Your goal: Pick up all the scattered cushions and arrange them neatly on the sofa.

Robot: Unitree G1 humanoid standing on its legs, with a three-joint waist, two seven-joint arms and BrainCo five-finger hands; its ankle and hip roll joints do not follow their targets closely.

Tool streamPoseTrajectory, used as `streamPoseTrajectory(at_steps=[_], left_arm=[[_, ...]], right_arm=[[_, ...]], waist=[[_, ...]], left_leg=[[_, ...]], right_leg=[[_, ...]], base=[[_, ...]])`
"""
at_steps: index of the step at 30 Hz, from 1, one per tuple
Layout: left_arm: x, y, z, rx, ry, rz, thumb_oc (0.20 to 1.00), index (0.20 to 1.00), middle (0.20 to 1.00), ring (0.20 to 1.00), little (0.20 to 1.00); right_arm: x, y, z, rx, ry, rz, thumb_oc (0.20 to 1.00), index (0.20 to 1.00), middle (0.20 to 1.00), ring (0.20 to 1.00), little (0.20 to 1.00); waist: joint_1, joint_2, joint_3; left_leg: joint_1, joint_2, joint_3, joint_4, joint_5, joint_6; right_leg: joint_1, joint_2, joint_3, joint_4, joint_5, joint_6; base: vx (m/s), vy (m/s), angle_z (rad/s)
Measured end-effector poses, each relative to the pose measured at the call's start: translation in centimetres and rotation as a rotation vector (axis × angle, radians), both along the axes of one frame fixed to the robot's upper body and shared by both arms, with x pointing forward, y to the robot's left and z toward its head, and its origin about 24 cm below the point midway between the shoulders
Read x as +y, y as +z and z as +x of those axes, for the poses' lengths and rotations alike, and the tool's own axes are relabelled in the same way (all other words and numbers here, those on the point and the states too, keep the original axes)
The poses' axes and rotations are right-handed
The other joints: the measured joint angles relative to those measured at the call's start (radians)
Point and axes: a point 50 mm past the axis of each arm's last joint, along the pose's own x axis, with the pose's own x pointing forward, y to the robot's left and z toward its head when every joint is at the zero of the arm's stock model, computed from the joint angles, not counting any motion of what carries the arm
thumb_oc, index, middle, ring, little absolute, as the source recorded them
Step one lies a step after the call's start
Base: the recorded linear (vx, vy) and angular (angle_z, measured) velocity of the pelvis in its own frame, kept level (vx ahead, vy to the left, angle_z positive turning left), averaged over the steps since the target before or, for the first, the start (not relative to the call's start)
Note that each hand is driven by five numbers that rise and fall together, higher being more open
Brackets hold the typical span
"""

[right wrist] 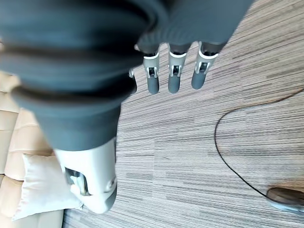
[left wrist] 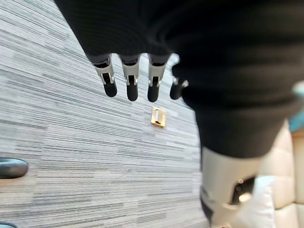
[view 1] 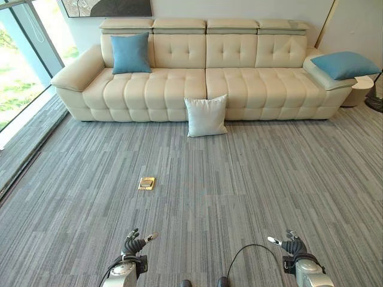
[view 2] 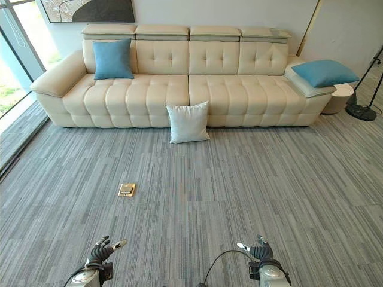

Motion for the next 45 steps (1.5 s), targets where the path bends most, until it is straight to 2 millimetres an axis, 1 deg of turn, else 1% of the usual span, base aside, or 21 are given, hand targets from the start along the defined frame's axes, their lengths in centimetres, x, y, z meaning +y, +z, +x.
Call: streamPoseTrajectory(at_steps=[4,20,23,24,26,27,29,45], left_arm=[[0.1,-0.4,-0.7,0.03,0.007,0.0,1.0,1.0,1.0,1.0,1.0],[0.1,-0.4,-0.6,0.03,0.003,0.003,1.0,1.0,1.0,1.0,1.0],[0.1,-0.4,-0.6,0.031,0.004,0.004,1.0,1.0,1.0,1.0,1.0],[-0.1,-0.3,-0.4,0.029,-0.004,0.006,1.0,1.0,1.0,1.0,1.0],[-0.2,-0.3,-0.2,0.024,-0.009,0.005,1.0,1.0,1.0,1.0,1.0],[-0.2,-0.3,-0.3,0.027,-0.011,0.008,1.0,1.0,1.0,1.0,1.0],[-0.1,-0.4,-0.6,0.038,-0.009,0.008,1.0,1.0,1.0,1.0,1.0],[0.0,-0.5,-1.0,0.056,-0.029,0.024,1.0,1.0,1.0,1.0,1.0]], right_arm=[[-0.1,-0.3,-0.6,0.028,-0.007,0.001,1.0,1.0,1.0,1.0,1.0],[-0.1,-0.5,-0.9,0.043,-0.016,-0.008,1.0,1.0,1.0,1.0,1.0],[-0.1,-0.5,-1.1,0.048,-0.011,-0.023,1.0,1.0,1.0,1.0,1.0],[-0.2,-0.6,-1.2,0.051,-0.017,-0.024,1.0,1.0,1.0,1.0,1.0],[-0.2,-0.6,-1.5,0.057,-0.02,-0.024,1.0,1.0,1.0,1.0,1.0],[-0.2,-0.6,-1.5,0.057,-0.019,-0.024,1.0,1.0,1.0,1.0,1.0],[-0.2,-0.7,-1.7,0.064,-0.016,-0.024,1.0,1.0,1.0,1.0,1.0],[-0.1,-0.7,-1.6,0.063,-0.013,-0.023,1.0,1.0,1.0,1.0,1.0]], waist=[[0.0,0.0,0.0],[-0.002,-0.013,-0.012],[-0.004,-0.014,-0.012],[-0.008,-0.015,-0.012],[-0.025,-0.016,-0.012],[-0.025,-0.015,-0.012],[-0.025,-0.013,-0.013],[-0.022,-0.013,-0.013]], left_leg=[[0.0,0.0,-0.001,0.0,0.0,0.0],[-0.001,-0.001,-0.006,0.0,0.001,-0.001],[-0.005,-0.002,-0.017,0.0,0.002,-0.003],[-0.012,-0.004,-0.028,0.0,0.004,-0.006],[-0.025,-0.004,-0.029,0.0,0.007,-0.009],[-0.023,-0.004,-0.028,0.0,0.008,-0.011],[-0.021,-0.005,-0.025,0.0,0.008,-0.011],[-0.01,-0.003,-0.001,0.0,0.007,-0.01]], right_leg=[[0.001,0.0,-0.001,0.0,0.0,0.0],[0.009,-0.001,-0.01,0.0,0.0,0.0],[0.01,-0.003,-0.029,0.0,0.0,0.0],[0.008,-0.007,-0.046,0.0,0.001,-0.001],[0.006,-0.013,-0.074,0.0,-0.004,-0.001],[0.005,-0.014,-0.075,0.0,-0.004,0.0],[0.008,-0.015,-0.072,0.0,-0.005,0.001],[0.007,-0.014,-0.049,0.0,-0.002,0.004]], base=[[0.0,0.0,0.0],[0.0,-0.002,0.01],[-0.07,0.017,0.13],[-0.05,0.029,0.38],[0.02,0.016,0.44],[0.02,0.017,0.15],[0.0,0.0,0.0],[0.02,0.011,-0.04]])
